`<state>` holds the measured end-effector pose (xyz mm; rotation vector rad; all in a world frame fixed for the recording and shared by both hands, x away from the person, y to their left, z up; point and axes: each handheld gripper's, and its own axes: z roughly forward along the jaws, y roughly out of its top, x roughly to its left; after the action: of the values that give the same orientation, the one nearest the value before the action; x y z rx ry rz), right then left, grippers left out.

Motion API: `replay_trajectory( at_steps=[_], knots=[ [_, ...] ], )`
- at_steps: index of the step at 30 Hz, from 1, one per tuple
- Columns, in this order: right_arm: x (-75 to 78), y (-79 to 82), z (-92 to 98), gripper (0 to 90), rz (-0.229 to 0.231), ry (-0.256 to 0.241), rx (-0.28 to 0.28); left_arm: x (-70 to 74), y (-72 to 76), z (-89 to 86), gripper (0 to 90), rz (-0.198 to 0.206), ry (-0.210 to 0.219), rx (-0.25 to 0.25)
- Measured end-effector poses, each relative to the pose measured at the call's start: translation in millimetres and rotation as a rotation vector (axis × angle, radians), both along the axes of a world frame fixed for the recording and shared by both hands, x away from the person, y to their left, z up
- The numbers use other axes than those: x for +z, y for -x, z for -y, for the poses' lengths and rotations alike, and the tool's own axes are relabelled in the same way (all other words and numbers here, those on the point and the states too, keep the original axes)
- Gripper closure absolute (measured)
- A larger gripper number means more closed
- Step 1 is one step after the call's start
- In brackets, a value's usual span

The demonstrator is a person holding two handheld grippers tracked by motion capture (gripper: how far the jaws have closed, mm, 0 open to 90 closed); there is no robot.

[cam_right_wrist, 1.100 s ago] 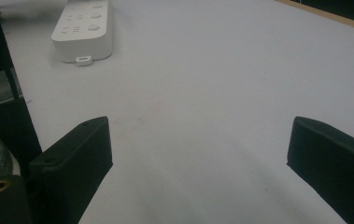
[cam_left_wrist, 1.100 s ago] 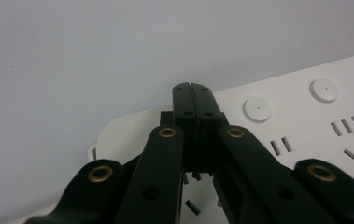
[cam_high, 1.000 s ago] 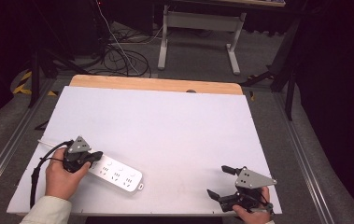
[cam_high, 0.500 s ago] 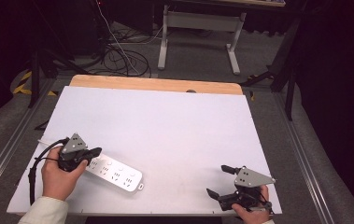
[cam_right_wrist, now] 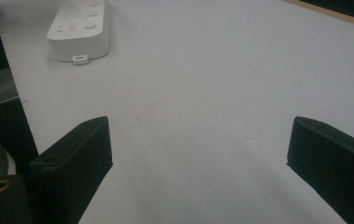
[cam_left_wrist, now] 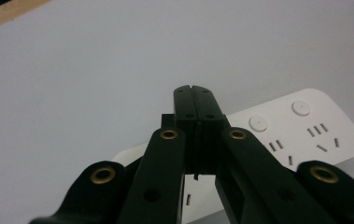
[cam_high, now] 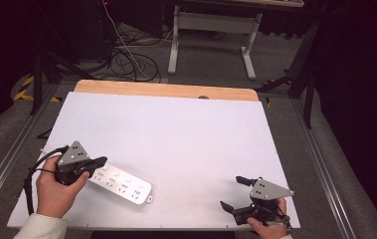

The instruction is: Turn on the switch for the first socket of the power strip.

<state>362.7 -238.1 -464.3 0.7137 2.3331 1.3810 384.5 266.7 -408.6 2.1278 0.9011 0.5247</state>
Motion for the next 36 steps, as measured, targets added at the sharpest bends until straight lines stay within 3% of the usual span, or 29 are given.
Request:
replay_trajectory(
  at_steps=[2, 6, 7, 15, 17, 18, 19, 22, 26, 34, 36],
  knots=[
    [0.2, 0.3, -0.4, 7.1, -0.001, 0.004, 0.000, 2.9, 1.1, -0.1, 89.9, 0.007, -0.010, -0.004],
    [0.2, 0.4, 0.0, 7.1, 0.001, 0.004, -0.002, 3.4, 4.0, -0.4, 87.0, 0.011, 0.012, -0.014],
    [0.3, 0.5, 0.1, 7.1, 0.001, 0.001, -0.001, 4.3, 5.0, 0.8, 78.7, 0.022, 0.011, -0.015],
    [0.6, 1.0, 0.9, 7.1, 0.004, -0.002, 0.002, 17.5, 16.9, 7.6, 47.4, 0.060, 0.097, -0.034],
    [0.8, 0.9, 1.3, 7.1, 0.004, -0.002, 0.001, 18.3, 20.1, 7.4, 38.7, 0.084, 0.111, -0.034],
    [0.9, 1.0, 1.6, 7.1, 0.004, -0.003, 0.000, 18.4, 22.9, 5.8, 29.8, 0.114, 0.135, -0.034],
    [0.9, 1.0, 1.6, 7.1, 0.004, -0.003, 0.000, 18.4, 22.9, 5.8, 26.9, 0.114, 0.135, -0.034],
    [1.0, 1.0, 1.4, 7.1, 0.005, -0.004, 0.002, 18.9, 27.3, 1.2, 22.6, 0.122, 0.177, -0.052],
    [1.2, 1.1, 1.6, 7.1, 0.007, -0.006, 0.002, 15.9, 34.6, -3.8, 15.9, 0.133, 0.201, -0.058],
    [1.6, 1.2, 1.4, 6.6, 0.004, -0.018, 0.019, -5.5, 46.7, -16.1, 9.1, 0.168, 0.282, -0.060],
    [1.7, 1.2, 1.4, 6.4, 0.005, -0.019, 0.018, -8.9, 50.3, -19.4, 8.1, 0.184, 0.280, -0.051]
  ],
)
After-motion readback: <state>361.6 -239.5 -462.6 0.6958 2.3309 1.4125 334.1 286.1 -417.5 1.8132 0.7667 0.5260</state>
